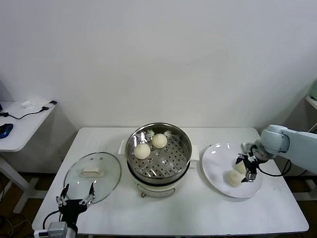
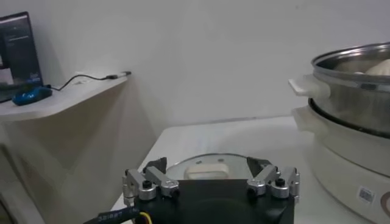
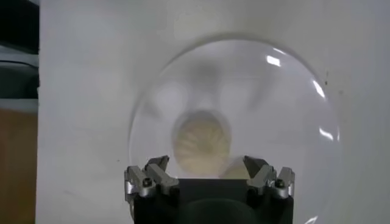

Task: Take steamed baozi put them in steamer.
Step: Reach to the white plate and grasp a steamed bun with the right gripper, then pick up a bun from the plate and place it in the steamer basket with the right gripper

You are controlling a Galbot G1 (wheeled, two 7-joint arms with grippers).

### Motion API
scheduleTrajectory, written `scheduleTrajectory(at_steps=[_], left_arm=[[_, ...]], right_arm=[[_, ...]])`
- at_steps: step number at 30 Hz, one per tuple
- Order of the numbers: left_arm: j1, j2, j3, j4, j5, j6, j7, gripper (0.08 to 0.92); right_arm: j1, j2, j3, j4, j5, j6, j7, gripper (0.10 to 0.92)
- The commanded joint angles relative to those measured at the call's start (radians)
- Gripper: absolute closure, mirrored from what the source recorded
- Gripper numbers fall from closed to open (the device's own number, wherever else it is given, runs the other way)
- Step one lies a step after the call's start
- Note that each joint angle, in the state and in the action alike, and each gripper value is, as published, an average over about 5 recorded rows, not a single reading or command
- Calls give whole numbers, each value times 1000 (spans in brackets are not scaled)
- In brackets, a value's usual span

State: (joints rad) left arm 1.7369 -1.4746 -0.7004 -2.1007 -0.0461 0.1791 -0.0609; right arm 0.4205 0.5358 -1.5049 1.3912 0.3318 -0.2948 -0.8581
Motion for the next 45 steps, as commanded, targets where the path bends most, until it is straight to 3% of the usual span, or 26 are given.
scheduleTrajectory(at_steps=[1,21,32,38,45], left_arm=[[-1,-1,2,4,1,-1,0,177],[2,-4,18,0,12,0,0,177],[8,-4,15,-7,12,1,-4,177],[7,-2,20,-10,12,2,-3,177],[13,0,28,-18,15,1,-2,177]], right_arm=[[-168,-3,115,-37,-40,-25,29,203],[-178,59,148,-77,-35,-29,56,240],[-81,50,98,-45,-34,-11,4,434],[254,109,-50,-40,-64,124,-129,440],[593,339,-72,-54,-13,424,-240,440]])
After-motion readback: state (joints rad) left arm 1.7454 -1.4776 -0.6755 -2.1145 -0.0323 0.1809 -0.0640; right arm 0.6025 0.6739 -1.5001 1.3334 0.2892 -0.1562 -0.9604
